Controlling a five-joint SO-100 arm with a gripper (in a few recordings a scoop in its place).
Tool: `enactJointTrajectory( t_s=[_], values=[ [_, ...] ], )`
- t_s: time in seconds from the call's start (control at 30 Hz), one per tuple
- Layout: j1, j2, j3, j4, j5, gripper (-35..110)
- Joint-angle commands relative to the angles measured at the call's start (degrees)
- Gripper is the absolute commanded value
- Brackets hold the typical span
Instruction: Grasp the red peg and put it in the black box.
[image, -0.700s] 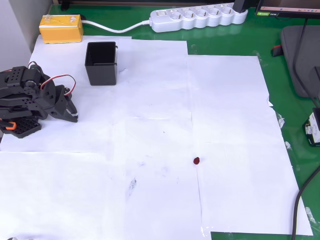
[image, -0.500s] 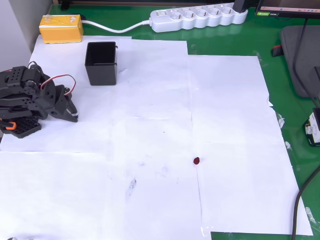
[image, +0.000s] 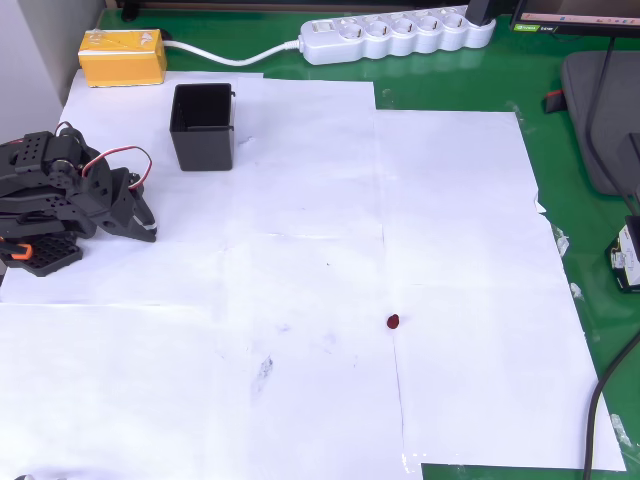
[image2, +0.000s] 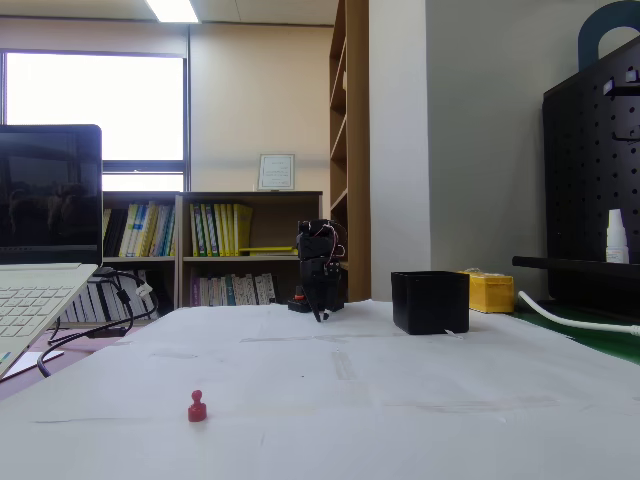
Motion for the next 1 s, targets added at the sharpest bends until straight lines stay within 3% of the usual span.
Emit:
enactJointTrajectory(
  t_s=[0.0,0.1,0.4,0.8,0.97],
  values=[
    [-1.41,-6.06,-4.66,4.57,-4.22,0],
    [-2.11,-5.89,-4.66,3.08,-11.78,0],
    [-2.90,4.75,-4.66,-11.87,-6.50,0],
    [2.20,34.63,-4.22,-50.80,-7.21,0],
    [2.55,53.61,-3.78,-74.97,-8.26,0]
  ],
)
